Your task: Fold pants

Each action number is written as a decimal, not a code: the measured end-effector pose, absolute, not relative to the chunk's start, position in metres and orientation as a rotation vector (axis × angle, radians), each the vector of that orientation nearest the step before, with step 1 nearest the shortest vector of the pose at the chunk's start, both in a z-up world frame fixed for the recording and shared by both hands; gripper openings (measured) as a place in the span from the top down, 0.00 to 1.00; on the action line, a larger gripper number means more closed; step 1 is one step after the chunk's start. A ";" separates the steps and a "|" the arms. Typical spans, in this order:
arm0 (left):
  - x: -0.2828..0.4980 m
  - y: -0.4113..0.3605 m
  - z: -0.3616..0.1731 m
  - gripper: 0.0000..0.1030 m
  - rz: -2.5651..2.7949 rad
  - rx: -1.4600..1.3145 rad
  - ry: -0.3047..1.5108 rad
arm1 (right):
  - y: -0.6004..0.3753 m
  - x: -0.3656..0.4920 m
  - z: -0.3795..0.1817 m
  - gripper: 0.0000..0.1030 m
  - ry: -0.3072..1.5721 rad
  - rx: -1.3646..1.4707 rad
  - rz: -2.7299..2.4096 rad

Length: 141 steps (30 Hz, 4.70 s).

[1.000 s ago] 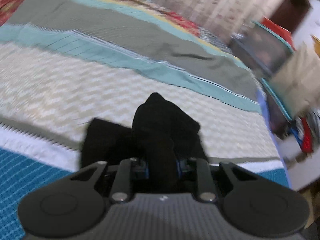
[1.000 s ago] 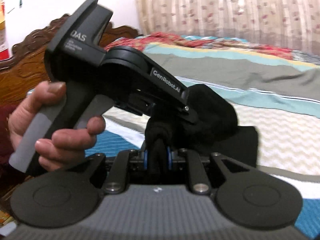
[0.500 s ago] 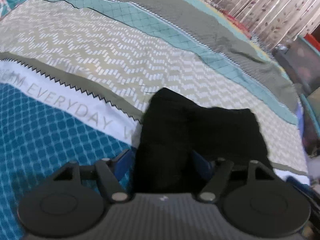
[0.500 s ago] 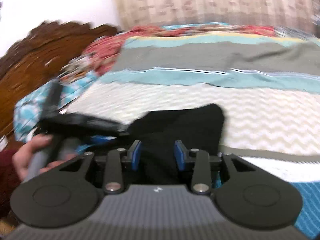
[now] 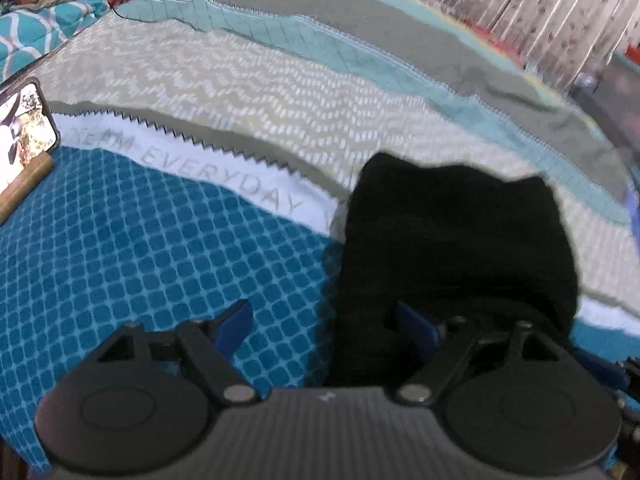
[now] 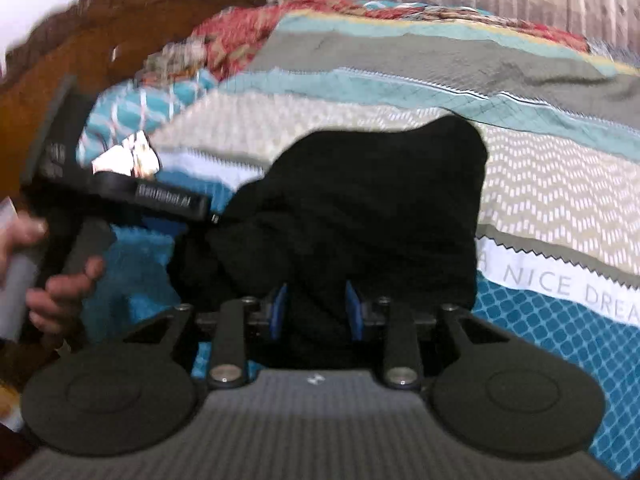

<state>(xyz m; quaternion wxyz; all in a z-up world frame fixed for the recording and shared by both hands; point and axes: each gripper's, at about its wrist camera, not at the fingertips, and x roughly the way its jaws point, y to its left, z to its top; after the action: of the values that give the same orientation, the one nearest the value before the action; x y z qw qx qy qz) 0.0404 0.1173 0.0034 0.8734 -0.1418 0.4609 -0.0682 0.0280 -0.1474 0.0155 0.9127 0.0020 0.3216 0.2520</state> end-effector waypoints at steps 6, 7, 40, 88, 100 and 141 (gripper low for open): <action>0.039 0.129 0.026 0.16 -0.224 -0.447 0.912 | -0.183 0.031 0.031 0.66 0.567 0.138 0.457; 0.040 0.126 0.028 0.16 -0.231 -0.449 0.910 | -0.186 0.034 0.035 0.66 0.557 0.162 0.449; -0.001 0.068 0.017 0.80 -0.176 -0.063 0.826 | 0.005 0.200 -0.011 0.75 0.845 -0.401 0.837; 0.047 0.128 0.016 0.91 -0.268 -0.668 1.037 | -0.160 0.110 -0.019 0.73 0.732 0.286 0.457; 0.039 0.113 -0.015 0.80 -0.161 -0.492 1.059 | -0.167 0.098 -0.022 0.67 0.734 0.310 0.455; 0.050 0.105 -0.028 0.00 -0.339 -0.521 1.000 | -0.204 0.098 -0.047 0.01 0.880 0.617 0.369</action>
<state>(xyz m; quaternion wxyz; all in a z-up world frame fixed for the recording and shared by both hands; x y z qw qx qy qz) 0.0498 0.1049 -0.0279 0.8316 -0.2458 0.4717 -0.1600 0.0979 -0.2041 -0.0468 0.8429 0.2924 0.4166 0.1747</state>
